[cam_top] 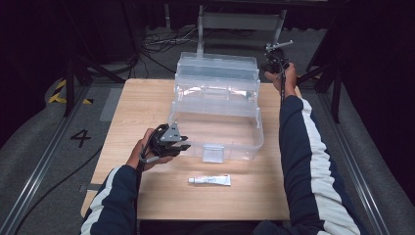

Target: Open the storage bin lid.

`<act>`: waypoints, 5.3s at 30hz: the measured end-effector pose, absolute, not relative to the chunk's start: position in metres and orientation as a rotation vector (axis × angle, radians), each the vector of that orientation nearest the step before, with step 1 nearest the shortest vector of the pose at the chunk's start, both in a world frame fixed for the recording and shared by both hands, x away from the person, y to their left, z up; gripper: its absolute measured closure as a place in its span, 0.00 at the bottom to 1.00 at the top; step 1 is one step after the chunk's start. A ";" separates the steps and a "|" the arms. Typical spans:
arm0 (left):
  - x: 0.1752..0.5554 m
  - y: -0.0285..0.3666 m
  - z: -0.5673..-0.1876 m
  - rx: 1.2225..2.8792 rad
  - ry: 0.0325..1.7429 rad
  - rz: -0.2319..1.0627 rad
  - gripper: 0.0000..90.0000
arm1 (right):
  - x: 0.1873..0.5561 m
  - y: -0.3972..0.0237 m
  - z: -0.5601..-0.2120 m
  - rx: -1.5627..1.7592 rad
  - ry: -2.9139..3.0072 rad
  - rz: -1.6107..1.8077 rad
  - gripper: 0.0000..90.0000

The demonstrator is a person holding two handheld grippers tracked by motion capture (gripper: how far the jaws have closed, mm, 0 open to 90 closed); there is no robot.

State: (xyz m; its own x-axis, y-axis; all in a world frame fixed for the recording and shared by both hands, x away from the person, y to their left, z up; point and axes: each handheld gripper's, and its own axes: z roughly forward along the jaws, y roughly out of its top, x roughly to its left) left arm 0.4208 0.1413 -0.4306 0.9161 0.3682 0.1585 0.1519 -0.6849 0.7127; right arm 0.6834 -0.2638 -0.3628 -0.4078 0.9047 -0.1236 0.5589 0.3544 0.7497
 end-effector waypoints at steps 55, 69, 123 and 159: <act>0.414 0.138 -0.430 2.296 0.406 0.398 0.72 | 0.442 -0.257 -0.342 0.752 2.297 1.209 0.92; 0.413 0.139 -0.430 2.278 0.424 0.382 0.69 | 0.406 -0.243 -0.365 0.685 2.400 1.219 0.93; 0.352 0.246 -0.500 2.246 0.825 0.279 0.24 | 0.361 -0.087 -0.458 0.190 2.964 0.709 0.65; 0.353 0.245 -0.500 2.248 0.833 0.274 0.23 | 0.368 -0.070 -0.462 0.153 3.090 0.598 0.74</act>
State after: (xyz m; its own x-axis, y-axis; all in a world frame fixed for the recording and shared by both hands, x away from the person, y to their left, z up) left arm 0.3529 0.2453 -0.5001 0.7693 0.6373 -0.0449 0.4859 -0.5379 0.6889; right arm 0.3678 -0.0701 -0.4624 -0.9952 0.0936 0.0276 0.0972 0.9233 0.3716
